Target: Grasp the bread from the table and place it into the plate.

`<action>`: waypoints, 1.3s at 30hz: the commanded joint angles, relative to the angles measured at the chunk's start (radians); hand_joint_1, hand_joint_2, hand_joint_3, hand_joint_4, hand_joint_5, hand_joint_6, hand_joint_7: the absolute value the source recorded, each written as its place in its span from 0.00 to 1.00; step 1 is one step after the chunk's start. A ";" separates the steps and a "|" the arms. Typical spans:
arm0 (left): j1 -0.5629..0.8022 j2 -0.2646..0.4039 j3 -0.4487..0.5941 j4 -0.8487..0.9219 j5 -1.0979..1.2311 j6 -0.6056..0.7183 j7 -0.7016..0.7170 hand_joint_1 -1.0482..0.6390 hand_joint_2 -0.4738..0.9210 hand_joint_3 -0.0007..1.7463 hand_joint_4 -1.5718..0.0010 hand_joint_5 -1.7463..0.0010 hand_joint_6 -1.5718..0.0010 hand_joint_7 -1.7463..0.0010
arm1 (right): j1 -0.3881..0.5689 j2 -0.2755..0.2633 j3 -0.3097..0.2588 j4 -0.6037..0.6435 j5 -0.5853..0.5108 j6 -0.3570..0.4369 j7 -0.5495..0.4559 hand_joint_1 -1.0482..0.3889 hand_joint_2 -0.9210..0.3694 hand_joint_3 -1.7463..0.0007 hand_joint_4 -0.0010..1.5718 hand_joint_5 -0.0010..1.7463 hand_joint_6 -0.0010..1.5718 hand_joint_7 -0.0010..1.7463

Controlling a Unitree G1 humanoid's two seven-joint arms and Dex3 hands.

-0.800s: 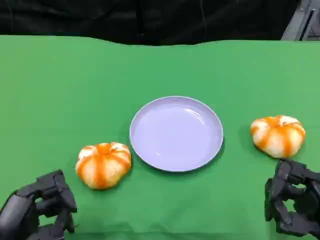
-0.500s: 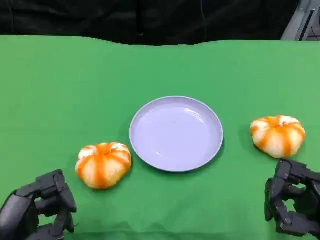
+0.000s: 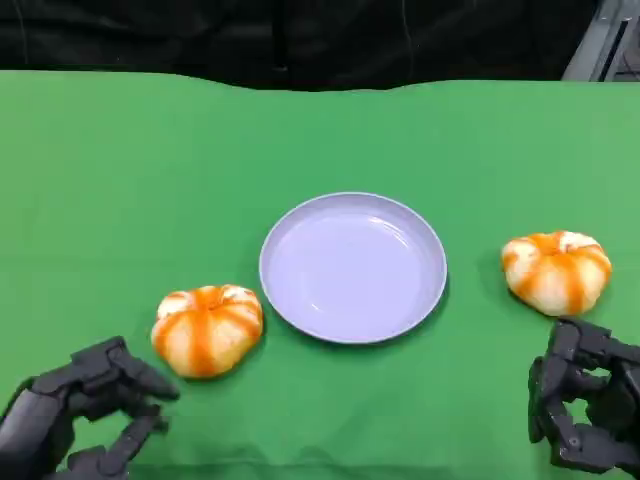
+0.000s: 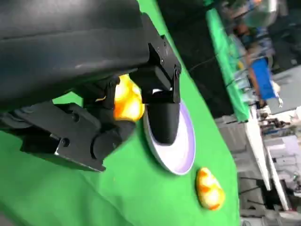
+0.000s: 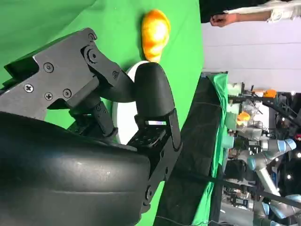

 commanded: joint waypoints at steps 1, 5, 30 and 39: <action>-0.018 0.015 0.031 -0.009 0.348 -0.167 0.250 0.19 1.00 0.13 0.79 0.92 0.65 0.97 | 0.000 -0.004 0.002 -0.003 -0.005 -0.002 -0.014 0.65 0.27 0.31 0.56 1.00 0.46 0.97; -0.034 0.027 0.007 -0.144 0.629 -0.031 0.374 0.09 1.00 0.08 0.83 0.97 0.70 1.00 | 0.007 -0.001 0.009 -0.008 -0.010 -0.003 -0.021 0.65 0.27 0.30 0.56 1.00 0.46 0.98; -0.517 0.135 -0.438 0.192 0.946 0.612 0.181 0.01 1.00 0.15 0.94 0.99 0.85 1.00 | 0.062 0.009 0.044 -0.102 -0.027 0.023 -0.067 0.68 0.25 0.32 0.55 1.00 0.44 0.99; -0.546 0.140 -0.484 0.317 0.868 0.628 0.227 0.01 1.00 0.22 0.93 0.99 0.84 1.00 | 0.070 0.009 0.046 -0.110 -0.031 0.018 -0.076 0.68 0.24 0.33 0.54 1.00 0.45 0.96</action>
